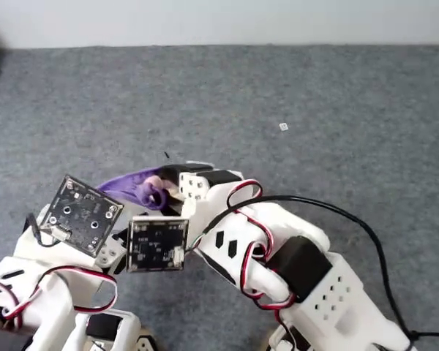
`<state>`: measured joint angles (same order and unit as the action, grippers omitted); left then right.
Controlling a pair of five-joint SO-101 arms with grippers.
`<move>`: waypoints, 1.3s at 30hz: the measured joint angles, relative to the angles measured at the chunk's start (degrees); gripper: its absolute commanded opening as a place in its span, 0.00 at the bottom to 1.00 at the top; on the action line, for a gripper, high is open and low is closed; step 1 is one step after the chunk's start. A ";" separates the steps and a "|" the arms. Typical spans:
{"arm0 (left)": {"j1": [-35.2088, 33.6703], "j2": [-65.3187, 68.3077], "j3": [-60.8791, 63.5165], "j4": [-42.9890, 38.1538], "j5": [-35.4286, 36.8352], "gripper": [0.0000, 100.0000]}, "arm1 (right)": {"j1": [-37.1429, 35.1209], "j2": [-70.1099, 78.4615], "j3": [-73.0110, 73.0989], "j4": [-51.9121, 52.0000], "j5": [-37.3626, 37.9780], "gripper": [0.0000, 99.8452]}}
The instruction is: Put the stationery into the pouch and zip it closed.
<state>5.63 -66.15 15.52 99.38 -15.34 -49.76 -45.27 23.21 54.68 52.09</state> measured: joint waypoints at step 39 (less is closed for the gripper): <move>-6.07 0.00 4.75 -3.60 -7.12 0.31 | -1.32 -15.91 25.58 -23.91 6.51 0.01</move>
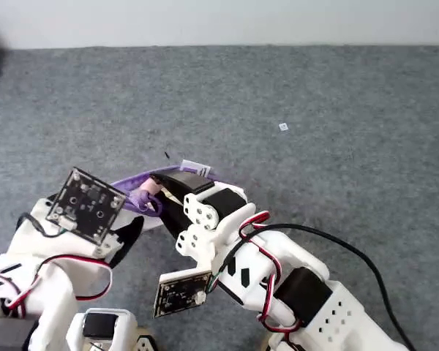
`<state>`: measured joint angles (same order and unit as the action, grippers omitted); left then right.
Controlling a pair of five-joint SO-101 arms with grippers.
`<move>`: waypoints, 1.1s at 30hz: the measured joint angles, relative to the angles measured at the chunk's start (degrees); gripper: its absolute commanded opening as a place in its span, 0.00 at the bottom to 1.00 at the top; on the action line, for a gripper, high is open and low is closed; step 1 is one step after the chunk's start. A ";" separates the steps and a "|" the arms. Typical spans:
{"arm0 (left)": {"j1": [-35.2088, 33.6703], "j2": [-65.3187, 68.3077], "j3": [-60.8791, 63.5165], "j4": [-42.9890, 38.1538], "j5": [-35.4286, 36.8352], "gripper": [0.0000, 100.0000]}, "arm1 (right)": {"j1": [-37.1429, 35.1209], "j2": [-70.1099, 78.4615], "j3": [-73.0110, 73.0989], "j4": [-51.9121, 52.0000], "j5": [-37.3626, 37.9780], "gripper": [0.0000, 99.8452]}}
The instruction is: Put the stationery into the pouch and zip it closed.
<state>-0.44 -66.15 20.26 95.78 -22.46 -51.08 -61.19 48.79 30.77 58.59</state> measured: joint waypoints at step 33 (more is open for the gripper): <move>11.08 -5.01 2.37 2.11 -0.09 0.13 | 4.75 -0.62 6.51 -11.34 0.18 0.01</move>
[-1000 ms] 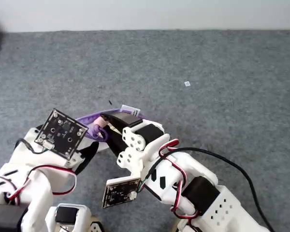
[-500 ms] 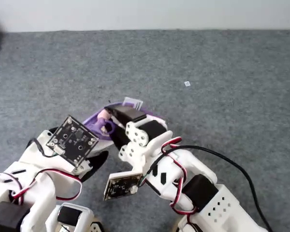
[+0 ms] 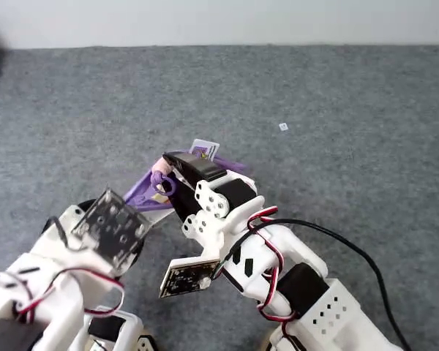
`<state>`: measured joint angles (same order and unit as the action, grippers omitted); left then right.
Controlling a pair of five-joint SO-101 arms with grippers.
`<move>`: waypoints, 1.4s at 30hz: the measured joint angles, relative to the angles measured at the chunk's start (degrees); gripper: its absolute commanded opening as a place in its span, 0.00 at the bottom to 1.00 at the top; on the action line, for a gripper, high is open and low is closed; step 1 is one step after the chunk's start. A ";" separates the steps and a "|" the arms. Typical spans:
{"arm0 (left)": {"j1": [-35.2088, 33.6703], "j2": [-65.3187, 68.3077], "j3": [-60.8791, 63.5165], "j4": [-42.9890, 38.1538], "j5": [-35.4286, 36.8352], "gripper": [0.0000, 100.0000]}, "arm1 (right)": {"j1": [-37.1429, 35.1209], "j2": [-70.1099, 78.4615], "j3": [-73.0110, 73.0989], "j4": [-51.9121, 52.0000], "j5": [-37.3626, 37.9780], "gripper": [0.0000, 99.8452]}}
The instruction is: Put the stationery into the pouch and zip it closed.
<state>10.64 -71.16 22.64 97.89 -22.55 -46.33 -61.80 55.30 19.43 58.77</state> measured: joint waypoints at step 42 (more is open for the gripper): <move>-0.26 -3.87 9.67 -8.79 2.11 0.03 | -0.09 0.00 1.49 -3.60 -0.97 0.01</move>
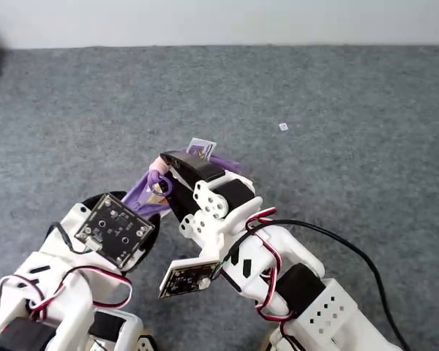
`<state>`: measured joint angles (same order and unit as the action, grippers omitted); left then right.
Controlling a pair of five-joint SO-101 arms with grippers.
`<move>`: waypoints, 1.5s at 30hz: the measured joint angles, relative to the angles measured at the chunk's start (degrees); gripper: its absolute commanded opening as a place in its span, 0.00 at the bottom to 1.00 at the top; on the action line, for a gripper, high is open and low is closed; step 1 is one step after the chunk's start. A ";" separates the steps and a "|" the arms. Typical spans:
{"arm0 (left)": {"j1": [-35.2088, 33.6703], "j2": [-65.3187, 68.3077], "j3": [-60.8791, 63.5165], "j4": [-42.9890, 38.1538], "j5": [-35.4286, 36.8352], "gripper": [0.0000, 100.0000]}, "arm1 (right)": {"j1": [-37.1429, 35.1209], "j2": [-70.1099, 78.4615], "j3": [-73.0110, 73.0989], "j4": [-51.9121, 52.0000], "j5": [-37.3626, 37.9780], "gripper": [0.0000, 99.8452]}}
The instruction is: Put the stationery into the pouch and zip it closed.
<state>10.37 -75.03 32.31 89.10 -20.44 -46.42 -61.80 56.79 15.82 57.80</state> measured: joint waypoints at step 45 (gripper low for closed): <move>8.18 0.88 -6.15 5.19 9.49 0.01 | 19.08 13.27 0.62 -16.44 -3.16 0.01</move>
<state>18.55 -74.15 26.15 94.29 -10.95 -27.34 -48.53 57.41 -0.62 54.64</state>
